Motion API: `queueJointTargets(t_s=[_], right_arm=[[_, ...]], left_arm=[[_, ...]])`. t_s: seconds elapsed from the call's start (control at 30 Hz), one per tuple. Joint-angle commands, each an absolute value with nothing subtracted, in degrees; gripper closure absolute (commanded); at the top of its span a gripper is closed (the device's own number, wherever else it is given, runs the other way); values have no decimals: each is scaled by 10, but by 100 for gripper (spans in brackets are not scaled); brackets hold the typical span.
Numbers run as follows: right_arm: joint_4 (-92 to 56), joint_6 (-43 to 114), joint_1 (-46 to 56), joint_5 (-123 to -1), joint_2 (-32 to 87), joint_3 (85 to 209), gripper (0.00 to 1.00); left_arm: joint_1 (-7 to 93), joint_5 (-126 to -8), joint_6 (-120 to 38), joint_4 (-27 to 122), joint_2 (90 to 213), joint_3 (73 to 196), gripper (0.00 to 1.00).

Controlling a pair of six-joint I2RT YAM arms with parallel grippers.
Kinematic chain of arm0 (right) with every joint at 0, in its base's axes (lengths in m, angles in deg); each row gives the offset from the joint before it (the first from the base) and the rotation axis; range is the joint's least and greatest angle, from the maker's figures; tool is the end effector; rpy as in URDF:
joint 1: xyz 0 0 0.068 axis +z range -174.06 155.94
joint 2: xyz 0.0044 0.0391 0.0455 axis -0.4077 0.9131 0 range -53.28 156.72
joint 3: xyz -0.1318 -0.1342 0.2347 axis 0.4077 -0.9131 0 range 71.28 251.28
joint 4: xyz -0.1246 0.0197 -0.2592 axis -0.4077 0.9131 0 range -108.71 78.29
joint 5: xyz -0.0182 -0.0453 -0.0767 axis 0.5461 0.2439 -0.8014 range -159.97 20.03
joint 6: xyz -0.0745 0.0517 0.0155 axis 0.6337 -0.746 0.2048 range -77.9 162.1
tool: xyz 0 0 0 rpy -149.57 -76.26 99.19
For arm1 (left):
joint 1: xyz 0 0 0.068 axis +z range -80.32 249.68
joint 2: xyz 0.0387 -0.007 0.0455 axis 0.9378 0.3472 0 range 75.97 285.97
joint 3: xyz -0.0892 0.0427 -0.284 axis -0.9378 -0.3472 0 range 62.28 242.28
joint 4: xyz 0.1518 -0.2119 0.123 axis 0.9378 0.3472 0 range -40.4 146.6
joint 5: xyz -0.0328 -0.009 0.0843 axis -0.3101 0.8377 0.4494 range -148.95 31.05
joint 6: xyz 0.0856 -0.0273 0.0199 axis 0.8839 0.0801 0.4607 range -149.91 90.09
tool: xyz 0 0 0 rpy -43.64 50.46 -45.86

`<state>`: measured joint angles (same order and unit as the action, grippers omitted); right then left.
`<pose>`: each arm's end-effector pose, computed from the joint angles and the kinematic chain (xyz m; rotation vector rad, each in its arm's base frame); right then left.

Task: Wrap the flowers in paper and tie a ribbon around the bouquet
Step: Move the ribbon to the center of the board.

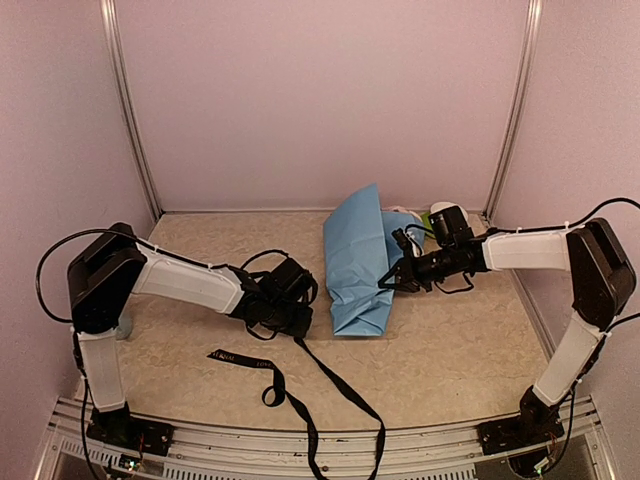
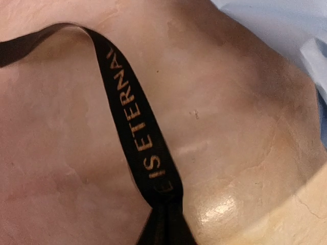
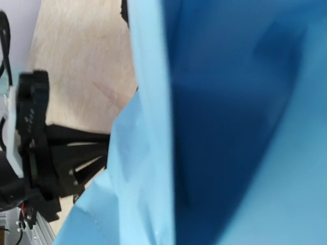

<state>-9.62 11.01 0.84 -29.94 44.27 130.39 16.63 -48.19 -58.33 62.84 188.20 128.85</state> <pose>0.3428 0.2176 0.1794 -0.2199 2.5306 1.2676 0.2797 -0.3464 0.0980 0.4873 2.5512 -0.2862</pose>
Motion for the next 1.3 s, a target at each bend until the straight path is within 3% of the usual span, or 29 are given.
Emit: queueJointTargets(t_s=[0.0,0.17,0.33,0.47,0.77,1.1,1.27], right_arm=[[-104,117,-2,-292,454,1332,100],[-94,118,-2,-295,456,1347,100],[-86,122,-2,-297,462,1359,100],[-81,127,-2,-293,469,1373,100],[-34,154,-3,-306,447,1404,100],[-15,155,-6,-304,443,1420,100],[-13,168,-8,-308,446,1425,100]], left_arm=[[140,-528,-551,600,1877,1242,100],[31,-560,-407,550,1800,1180,100],[-14,-635,-354,522,1724,1144,100],[-60,-647,-274,527,1730,1232,100],[-79,-536,-42,661,1928,1547,100],[-44,-470,89,511,1919,1553,100],[-28,-529,96,511,1934,1599,100]])
